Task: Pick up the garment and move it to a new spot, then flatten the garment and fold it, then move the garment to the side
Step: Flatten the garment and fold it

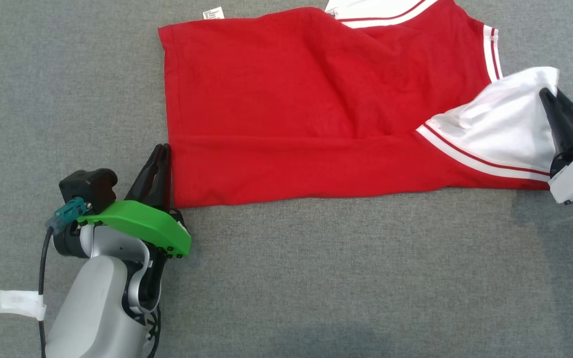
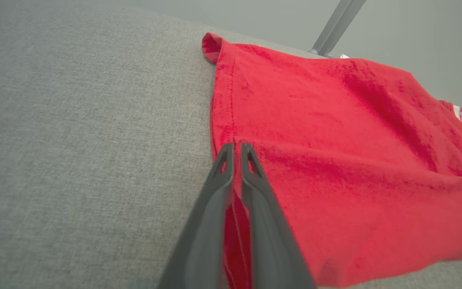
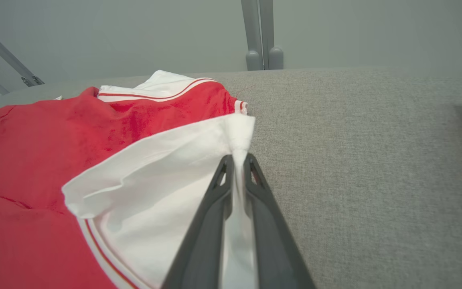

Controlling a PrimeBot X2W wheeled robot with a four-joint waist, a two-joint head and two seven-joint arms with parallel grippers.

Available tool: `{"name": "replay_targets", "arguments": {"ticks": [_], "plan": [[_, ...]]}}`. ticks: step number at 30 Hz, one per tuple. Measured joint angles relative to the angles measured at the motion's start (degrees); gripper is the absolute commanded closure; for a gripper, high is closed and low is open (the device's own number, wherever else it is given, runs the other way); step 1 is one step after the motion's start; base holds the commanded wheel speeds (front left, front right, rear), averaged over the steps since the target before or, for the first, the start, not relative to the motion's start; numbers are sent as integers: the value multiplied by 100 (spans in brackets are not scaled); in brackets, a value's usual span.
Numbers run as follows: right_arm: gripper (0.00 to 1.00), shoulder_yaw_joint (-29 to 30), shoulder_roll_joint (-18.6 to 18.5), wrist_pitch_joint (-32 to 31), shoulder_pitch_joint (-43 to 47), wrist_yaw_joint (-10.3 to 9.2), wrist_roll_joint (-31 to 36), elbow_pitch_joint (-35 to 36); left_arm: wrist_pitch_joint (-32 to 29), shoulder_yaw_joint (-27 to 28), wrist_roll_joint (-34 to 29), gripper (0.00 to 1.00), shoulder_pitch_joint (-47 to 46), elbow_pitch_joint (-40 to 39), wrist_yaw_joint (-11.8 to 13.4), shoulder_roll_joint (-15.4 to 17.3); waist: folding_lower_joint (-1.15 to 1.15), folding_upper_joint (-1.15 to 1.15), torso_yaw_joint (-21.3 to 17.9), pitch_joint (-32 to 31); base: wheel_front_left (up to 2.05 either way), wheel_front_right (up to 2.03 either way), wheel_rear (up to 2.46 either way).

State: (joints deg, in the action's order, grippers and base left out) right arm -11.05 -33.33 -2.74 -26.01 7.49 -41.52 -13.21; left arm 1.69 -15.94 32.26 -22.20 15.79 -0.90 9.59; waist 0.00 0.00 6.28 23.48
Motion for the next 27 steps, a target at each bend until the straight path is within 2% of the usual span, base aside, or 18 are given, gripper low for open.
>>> {"name": "replay_targets", "arguments": {"ticks": [1, 4, 9, 16, 20, 27], "plan": [[0, 7, 7, 40, -22, 0, 9, -30, 14, 34, 18, 0, -3, 96, 51, -20, 0, 0, -4, -17, 0, 0, 0], [0, 90, -4, 193, -35, 0, 68, -36, 13, 36, -33, 0, -1, 271, 182, 10, 0, 0, -24, -72, 0, 0, 0], [0, 426, -79, 331, 333, 1, -29, 185, 127, 156, 37, 0, 359, 110, 367, 2, 0, 0, -62, -172, 0, 0, 0], [0, 688, 37, 93, 1418, 0, -175, 489, -126, 149, 577, 0, 985, -439, 320, -264, 0, 0, -74, -138, 0, 0, 0], [0, 668, 227, -22, 1475, 0, -182, 558, -279, 170, 608, 0, 959, -509, 393, -231, 0, 0, -96, -45, 0, 0, 0], [0, 435, 501, -256, 1274, 0, -270, 328, -641, 193, 849, 0, 676, -263, 382, -218, 0, 0, -122, 49, 0, 0, 0]]}}
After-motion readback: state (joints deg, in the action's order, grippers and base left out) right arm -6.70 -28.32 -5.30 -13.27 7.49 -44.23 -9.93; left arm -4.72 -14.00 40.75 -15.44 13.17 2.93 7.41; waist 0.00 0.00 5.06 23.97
